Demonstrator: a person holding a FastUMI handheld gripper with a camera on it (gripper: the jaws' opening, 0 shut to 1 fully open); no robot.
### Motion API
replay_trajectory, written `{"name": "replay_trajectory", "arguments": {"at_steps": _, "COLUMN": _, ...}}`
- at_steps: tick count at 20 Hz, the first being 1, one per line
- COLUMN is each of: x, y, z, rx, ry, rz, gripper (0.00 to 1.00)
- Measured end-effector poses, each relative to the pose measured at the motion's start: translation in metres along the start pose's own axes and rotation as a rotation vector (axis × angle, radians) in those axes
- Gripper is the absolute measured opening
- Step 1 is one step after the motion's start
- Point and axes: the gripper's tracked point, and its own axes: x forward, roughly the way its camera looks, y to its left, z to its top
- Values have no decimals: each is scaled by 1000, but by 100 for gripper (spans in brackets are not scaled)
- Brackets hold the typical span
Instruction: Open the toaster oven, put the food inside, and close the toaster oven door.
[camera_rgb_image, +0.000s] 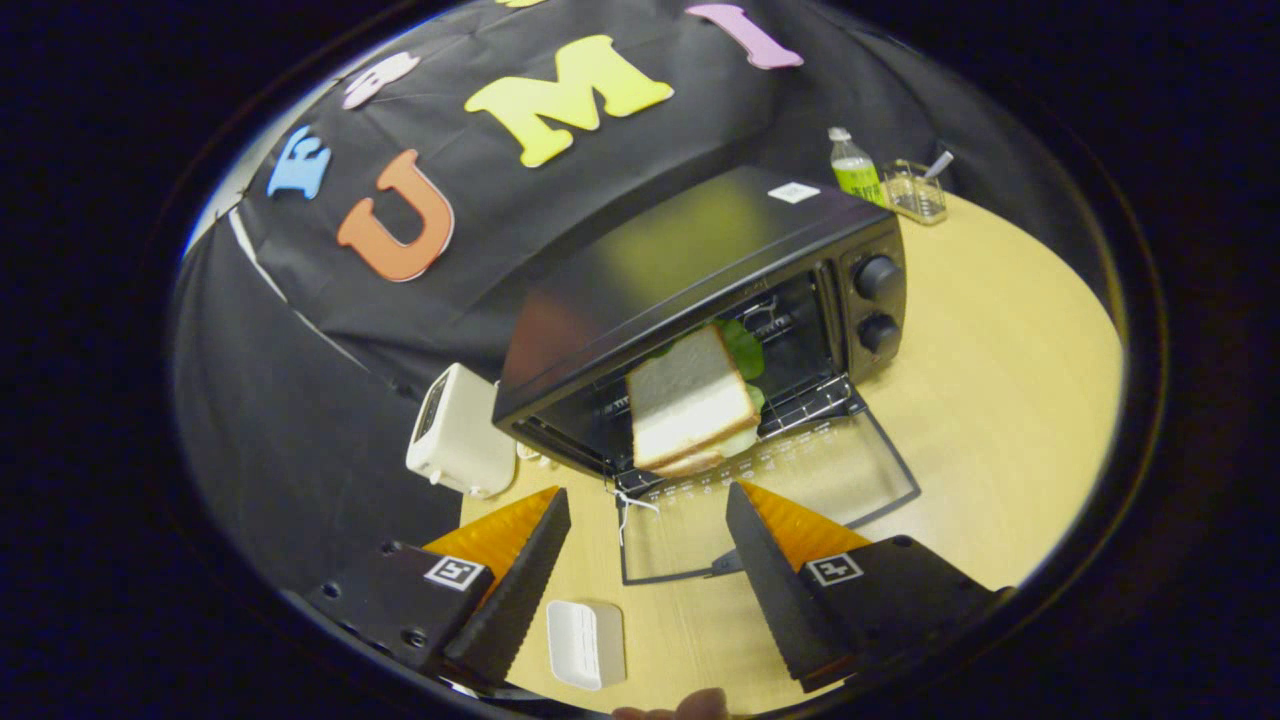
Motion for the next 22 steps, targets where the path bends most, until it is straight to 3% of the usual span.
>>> {"name": "replay_trajectory", "arguments": {"at_steps": 5, "x": -35, "y": -19, "z": -32, "rx": -153, "ry": -23, "rz": -35, "gripper": 100}}
{"name": "replay_trajectory", "arguments": {"at_steps": 10, "x": -23, "y": -61, "z": -81, "rx": -284, "ry": -20, "rz": -114, "gripper": 100}}
{"name": "replay_trajectory", "arguments": {"at_steps": 14, "x": 9, "y": -90, "z": -114, "rx": -283, "ry": 31, "rz": -161, "gripper": 100}}
{"name": "replay_trajectory", "arguments": {"at_steps": 22, "x": 53, "y": -106, "z": -118, "rx": -281, "ry": 43, "rz": -209, "gripper": 100}}
